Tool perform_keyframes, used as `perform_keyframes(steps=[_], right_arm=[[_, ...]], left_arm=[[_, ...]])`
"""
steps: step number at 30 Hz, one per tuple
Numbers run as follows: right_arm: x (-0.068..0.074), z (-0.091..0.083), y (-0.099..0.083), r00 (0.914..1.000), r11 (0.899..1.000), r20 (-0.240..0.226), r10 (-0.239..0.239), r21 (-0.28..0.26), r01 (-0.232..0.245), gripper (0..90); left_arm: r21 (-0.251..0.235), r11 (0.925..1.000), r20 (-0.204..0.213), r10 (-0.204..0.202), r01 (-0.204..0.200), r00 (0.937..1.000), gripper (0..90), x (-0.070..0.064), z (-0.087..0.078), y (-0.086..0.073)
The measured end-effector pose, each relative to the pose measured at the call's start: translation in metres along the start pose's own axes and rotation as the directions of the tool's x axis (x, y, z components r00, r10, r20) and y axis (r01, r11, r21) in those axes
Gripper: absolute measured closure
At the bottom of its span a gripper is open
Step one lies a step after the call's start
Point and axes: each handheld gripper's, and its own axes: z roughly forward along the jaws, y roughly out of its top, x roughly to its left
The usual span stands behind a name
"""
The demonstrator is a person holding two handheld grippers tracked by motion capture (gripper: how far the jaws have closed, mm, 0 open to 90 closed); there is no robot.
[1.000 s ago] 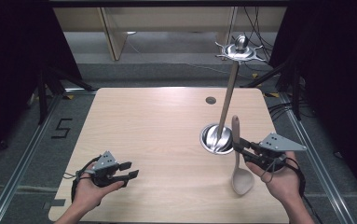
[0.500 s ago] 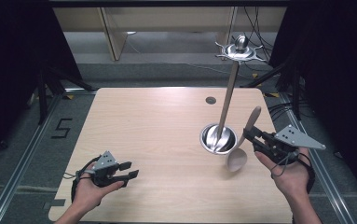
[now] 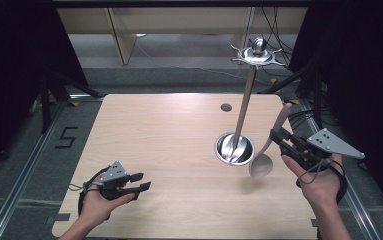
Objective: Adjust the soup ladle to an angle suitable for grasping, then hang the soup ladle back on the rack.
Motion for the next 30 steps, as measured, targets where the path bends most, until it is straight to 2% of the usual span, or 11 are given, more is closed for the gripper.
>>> perform_keyframes(steps=[2,4,6,9,13,14,17,20,26,27,30], right_arm=[[-0.001,-0.001,0.0,0.9998,1.0,0.006,0.021,-0.006,-0.021,73.8],[-0.003,-0.001,0.0,0.9999,1.0,0.012,0.002,-0.014,-0.002,73.8],[-0.003,-0.003,0.001,0.999,0.999,0.026,0.037,-0.013,-0.037,73.8],[-0.005,-0.005,0.003,0.9993,0.999,0.036,0.008,-0.031,-0.007,73.8],[-0.004,-0.008,0.005,0.9984,0.999,0.036,0.044,-0.032,-0.043,73.8],[-0.005,-0.009,0.006,0.9985,0.999,0.044,0.031,-0.036,-0.03,73.8],[-0.007,-0.008,0.008,0.9983,0.999,0.052,0.029,-0.036,-0.027,73.7],[-0.009,-0.005,0.008,0.9986,1.0,0.05,0.018,-0.026,-0.017,73.8],[-0.01,0.0,0.008,0.9989,0.999,0.032,0.034,-0.007,-0.034,73.8],[-0.013,0.001,0.01,0.9996,1.0,0.023,0.013,-0.009,-0.013,73.7],[-0.015,0.001,0.013,0.9998,1.0,0.012,0.013,0.003,-0.013,73.7]], left_arm=[[0.003,1.0,0.003,0.001,-0.001,1.0,52.4,0.0,0.0,0.001],[-0.004,1.0,0.002,0.0,0.0,1.0,52.4,0.0,0.0,0.0],[0.0,1.0,-0.003,-0.006,0.006,1.0,52.4,0.001,0.0,-0.001],[-0.001,1.0,-0.004,-0.004,0.004,1.0,52.4,0.002,0.0,-0.001],[0.003,1.0,-0.012,-0.002,0.002,0.9999,52.4,0.001,0.0,-0.001],[-0.009,0.9999,-0.008,-0.006,0.006,1.0,52.4,0.001,0.001,-0.001],[0.002,1.0,-0.004,0.008,-0.008,1.0,52.4,0.0,0.0,-0.001],[-0.003,1.0,-0.008,0.008,-0.008,0.9999,52.4,-0.002,-0.001,0.0],[0.001,1.0,0.005,0.006,-0.006,1.0,52.4,-0.001,-0.001,0.0],[-0.01,1.0,-0.005,0.001,-0.001,1.0,52.4,-0.003,0.0,0.001],[-0.005,1.0,-0.009,0.006,-0.006,0.9999,52.3,-0.002,0.0,0.002]])
